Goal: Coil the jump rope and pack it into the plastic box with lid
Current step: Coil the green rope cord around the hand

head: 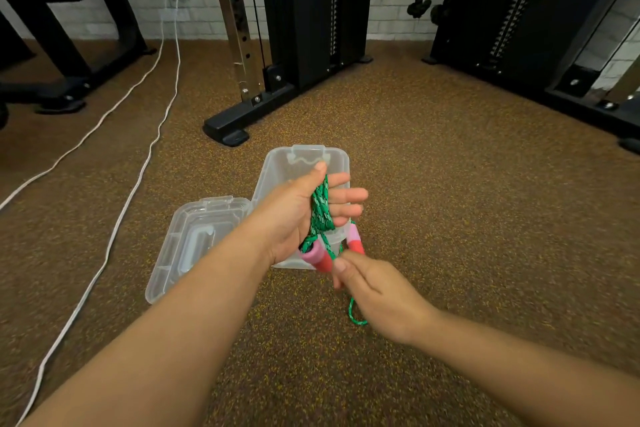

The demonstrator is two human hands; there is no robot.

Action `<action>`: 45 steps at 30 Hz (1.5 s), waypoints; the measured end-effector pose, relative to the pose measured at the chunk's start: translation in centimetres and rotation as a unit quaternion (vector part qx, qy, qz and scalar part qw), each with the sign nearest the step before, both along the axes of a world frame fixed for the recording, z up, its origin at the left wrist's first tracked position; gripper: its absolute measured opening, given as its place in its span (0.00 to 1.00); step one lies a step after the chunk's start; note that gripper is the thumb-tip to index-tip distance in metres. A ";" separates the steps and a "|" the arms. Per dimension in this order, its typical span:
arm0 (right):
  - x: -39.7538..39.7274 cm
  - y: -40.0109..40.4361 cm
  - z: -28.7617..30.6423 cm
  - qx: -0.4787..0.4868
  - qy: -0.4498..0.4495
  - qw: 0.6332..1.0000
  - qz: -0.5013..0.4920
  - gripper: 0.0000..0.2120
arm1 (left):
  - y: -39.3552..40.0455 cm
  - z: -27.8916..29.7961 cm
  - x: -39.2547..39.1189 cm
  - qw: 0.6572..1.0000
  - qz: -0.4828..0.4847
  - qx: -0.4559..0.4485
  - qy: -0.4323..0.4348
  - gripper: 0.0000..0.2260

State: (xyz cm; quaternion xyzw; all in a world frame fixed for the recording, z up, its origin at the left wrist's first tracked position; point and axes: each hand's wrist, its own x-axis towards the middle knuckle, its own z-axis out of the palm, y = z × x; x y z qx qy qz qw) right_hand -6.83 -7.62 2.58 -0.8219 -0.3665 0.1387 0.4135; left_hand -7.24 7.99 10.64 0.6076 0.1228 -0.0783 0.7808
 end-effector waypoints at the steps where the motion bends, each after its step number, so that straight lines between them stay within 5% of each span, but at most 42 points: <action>1: -0.2 -0.1 0.2 0.001 -0.011 1.000 0.009 0.16 | 0.0 -0.1 0.1 1.000 0.002 0.012 0.011 0.27; 10: 0.1 -0.8 2.9 0.033 -0.072 0.995 0.054 0.17 | -0.1 -0.7 -0.4 0.992 -0.071 0.047 0.095 0.50; 19: 3.2 -1.2 4.2 0.064 -0.032 0.996 0.061 0.12 | -0.1 -2.1 -1.3 0.970 -0.160 0.143 0.119 0.42; 26: 5.6 -1.2 3.9 0.071 -0.006 0.997 0.019 0.14 | -0.3 -1.2 -1.7 0.924 -0.354 0.059 0.135 0.41; 29: 4.9 -0.9 2.3 0.111 0.082 0.990 0.008 0.15 | 0.2 -1.0 -2.0 0.937 -0.337 0.030 0.091 0.20; 31: 4.2 -0.4 1.0 0.133 0.130 0.983 -0.002 0.15 | 0.1 -1.0 -2.2 0.953 -0.292 0.001 0.083 0.15; 35: 3.5 0.0 -0.8 0.120 0.189 0.975 -0.007 0.20 | 0.5 -1.2 -2.2 0.975 -0.202 -0.068 0.068 0.14; 38: 3.2 -0.6 -0.8 0.112 0.174 0.978 0.002 0.08 | 1.2 -1.0 -1.9 0.982 -0.156 -0.090 0.063 0.13; 45: 3.9 -1.2 -2.2 0.110 0.225 0.967 -0.042 0.12 | 2.2 -0.7 -1.6 0.984 -0.143 -0.082 0.074 0.14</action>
